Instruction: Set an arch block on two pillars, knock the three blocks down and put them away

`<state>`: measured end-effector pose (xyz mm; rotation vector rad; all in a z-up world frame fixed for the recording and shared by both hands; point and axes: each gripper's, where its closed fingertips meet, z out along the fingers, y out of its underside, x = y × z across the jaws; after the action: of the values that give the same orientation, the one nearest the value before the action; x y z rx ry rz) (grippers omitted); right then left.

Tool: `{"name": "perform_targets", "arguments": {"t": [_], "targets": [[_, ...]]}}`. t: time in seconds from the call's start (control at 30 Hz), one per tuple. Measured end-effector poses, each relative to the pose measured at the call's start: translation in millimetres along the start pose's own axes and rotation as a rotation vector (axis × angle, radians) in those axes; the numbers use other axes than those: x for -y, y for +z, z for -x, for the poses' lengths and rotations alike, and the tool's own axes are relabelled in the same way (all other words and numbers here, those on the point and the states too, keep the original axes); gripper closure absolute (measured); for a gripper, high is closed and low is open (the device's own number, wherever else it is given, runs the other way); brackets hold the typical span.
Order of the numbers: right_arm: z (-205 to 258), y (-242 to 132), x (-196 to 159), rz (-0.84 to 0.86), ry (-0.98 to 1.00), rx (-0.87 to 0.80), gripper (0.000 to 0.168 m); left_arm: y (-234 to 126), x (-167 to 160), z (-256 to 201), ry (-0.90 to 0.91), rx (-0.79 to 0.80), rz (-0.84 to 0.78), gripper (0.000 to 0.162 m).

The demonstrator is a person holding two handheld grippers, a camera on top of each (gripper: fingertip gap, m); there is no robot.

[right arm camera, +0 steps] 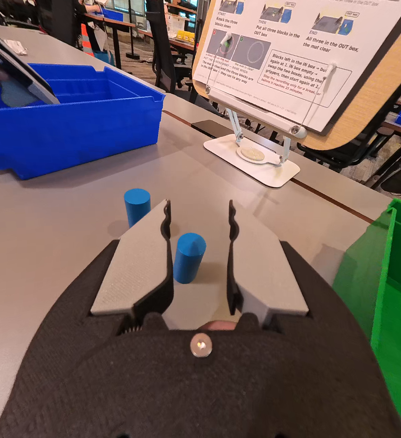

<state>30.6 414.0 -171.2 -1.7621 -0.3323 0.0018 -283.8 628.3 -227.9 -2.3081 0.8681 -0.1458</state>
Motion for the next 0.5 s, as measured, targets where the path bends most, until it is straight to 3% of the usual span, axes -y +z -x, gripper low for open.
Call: {"name": "perform_targets", "arguments": {"t": [0.27,0.37,0.5], "targets": [[-3,1,-3,0.008,0.013,-0.005,0.122,26,-25,-5,0.099,0.035,0.107,0.099],[-2,2,-5,0.017,0.008,-0.003,0.122,28,-24,-7,0.106,-0.012,0.094,0.107],[-2,2,-4,0.016,0.000,-0.008,0.123,22,-18,-4,0.088,-0.049,0.054,0.134]]}}
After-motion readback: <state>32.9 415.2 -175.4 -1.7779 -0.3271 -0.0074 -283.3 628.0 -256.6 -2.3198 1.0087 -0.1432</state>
